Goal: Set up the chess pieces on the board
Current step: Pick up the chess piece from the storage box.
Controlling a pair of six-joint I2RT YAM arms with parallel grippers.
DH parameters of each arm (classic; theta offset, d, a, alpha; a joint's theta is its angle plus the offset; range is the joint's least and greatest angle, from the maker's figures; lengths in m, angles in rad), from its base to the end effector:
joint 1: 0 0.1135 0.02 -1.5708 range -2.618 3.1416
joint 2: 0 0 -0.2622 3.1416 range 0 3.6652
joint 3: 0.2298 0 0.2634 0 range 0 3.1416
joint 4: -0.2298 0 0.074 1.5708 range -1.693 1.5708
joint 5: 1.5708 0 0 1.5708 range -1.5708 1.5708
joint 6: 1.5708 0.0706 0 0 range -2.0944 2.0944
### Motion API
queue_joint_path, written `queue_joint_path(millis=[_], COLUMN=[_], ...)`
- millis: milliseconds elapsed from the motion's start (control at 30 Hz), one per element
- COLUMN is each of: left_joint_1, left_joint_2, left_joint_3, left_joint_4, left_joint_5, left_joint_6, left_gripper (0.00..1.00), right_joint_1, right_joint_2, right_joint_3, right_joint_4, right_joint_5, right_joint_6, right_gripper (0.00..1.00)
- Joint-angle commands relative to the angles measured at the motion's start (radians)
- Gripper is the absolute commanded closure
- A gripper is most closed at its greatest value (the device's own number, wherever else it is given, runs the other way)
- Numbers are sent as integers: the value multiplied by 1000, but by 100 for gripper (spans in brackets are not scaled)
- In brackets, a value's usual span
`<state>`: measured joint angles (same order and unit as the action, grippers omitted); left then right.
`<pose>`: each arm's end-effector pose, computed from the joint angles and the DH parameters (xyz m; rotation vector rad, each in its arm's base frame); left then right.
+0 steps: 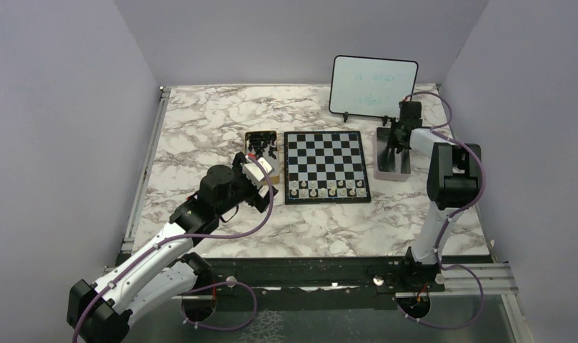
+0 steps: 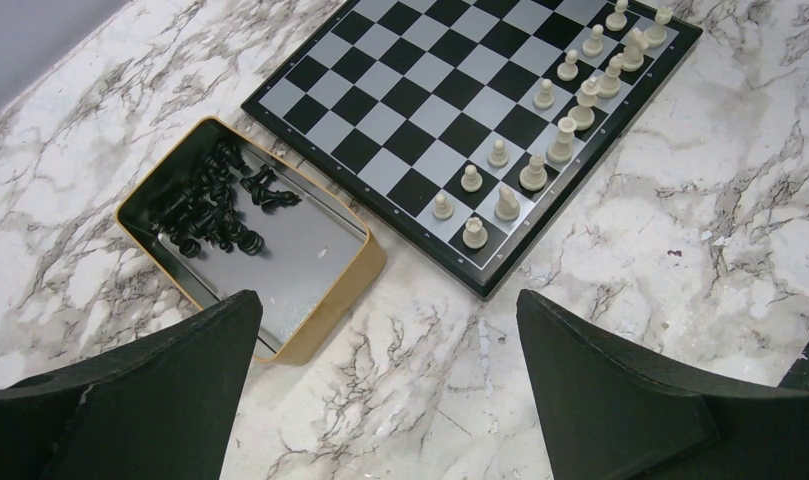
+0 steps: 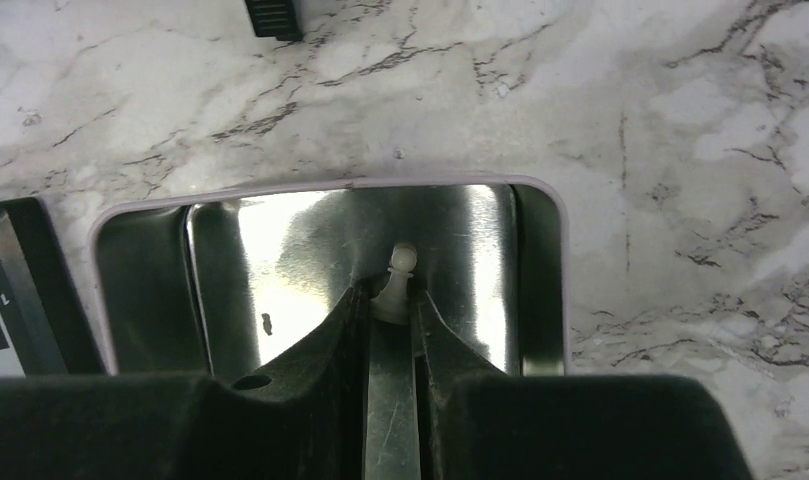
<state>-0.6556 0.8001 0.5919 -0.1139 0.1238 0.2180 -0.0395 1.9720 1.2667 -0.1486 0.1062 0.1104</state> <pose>0.1828 -0.1516 0.2617 0.8852 1.6944 -0.4142 0.4507 -0.0253 0.1256 0.2293 2.4097 -0.0964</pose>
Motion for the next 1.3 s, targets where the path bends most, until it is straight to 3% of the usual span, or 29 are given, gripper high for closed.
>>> queue_joint_path(millis=[0,700,1267], left_joint_1=[2,2,2], left_joint_2=[-13,3,-5], left_joint_3=[-8,-8,-10], left_joint_4=[12,18,18], left_joint_5=[22,30,29], left_joint_6=[4,4,4], left_gripper=[1,1,1], right_joint_1=[-3,65,79], right_joint_2=[19,-17,-54], right_joint_3=[-4,-64,-76], right_joint_4=[3,138,96], right_joint_5=[-134,-301,-325], right_joint_6=[-91,-244,-323], right_gripper=[86,87,86])
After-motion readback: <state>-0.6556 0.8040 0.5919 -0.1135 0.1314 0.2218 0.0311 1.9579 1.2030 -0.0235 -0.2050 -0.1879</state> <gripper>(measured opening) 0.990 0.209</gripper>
